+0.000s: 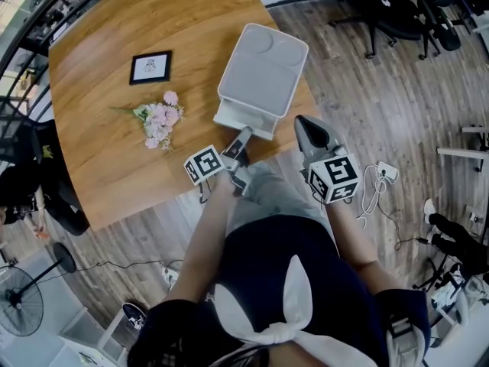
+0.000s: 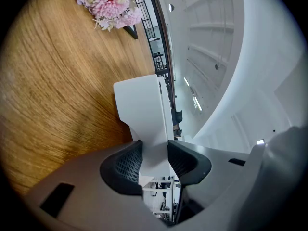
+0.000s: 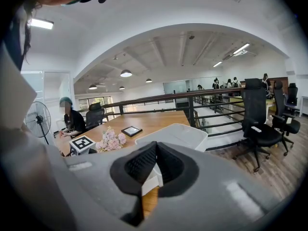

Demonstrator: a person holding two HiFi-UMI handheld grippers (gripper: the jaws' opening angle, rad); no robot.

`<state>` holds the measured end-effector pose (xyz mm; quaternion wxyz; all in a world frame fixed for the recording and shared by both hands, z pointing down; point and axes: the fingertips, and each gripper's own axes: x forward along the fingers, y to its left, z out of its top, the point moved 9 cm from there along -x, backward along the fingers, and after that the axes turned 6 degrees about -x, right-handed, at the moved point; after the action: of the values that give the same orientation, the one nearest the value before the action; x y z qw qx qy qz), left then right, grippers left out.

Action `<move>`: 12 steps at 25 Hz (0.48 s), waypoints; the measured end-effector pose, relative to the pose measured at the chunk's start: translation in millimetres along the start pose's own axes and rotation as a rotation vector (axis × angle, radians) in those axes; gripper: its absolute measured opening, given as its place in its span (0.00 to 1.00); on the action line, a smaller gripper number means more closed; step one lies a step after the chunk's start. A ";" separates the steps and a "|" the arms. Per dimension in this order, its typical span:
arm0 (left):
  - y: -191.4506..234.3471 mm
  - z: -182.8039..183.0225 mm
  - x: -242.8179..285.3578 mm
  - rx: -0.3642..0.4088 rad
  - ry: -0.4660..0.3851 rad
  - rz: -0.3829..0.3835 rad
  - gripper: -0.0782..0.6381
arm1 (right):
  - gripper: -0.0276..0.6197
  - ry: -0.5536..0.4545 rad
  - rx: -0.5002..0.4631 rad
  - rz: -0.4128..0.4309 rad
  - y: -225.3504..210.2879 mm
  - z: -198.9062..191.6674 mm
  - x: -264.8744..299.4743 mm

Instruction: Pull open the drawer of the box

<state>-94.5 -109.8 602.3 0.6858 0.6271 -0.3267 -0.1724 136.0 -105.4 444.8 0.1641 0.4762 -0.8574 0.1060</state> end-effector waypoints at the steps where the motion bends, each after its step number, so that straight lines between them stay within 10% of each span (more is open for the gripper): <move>1: 0.2 -0.2 -0.4 0.001 0.000 0.000 0.35 | 0.04 0.000 0.000 0.000 0.3 0.0 -0.2; 12: -0.2 1.3 -2.9 -0.004 0.006 -0.001 0.35 | 0.04 -0.001 -0.008 0.001 2.4 5.4 2.9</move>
<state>-97.5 -108.9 601.4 0.6878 0.6265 -0.3240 -0.1715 131.6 -108.2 440.8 0.1658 0.4749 -0.8582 0.1025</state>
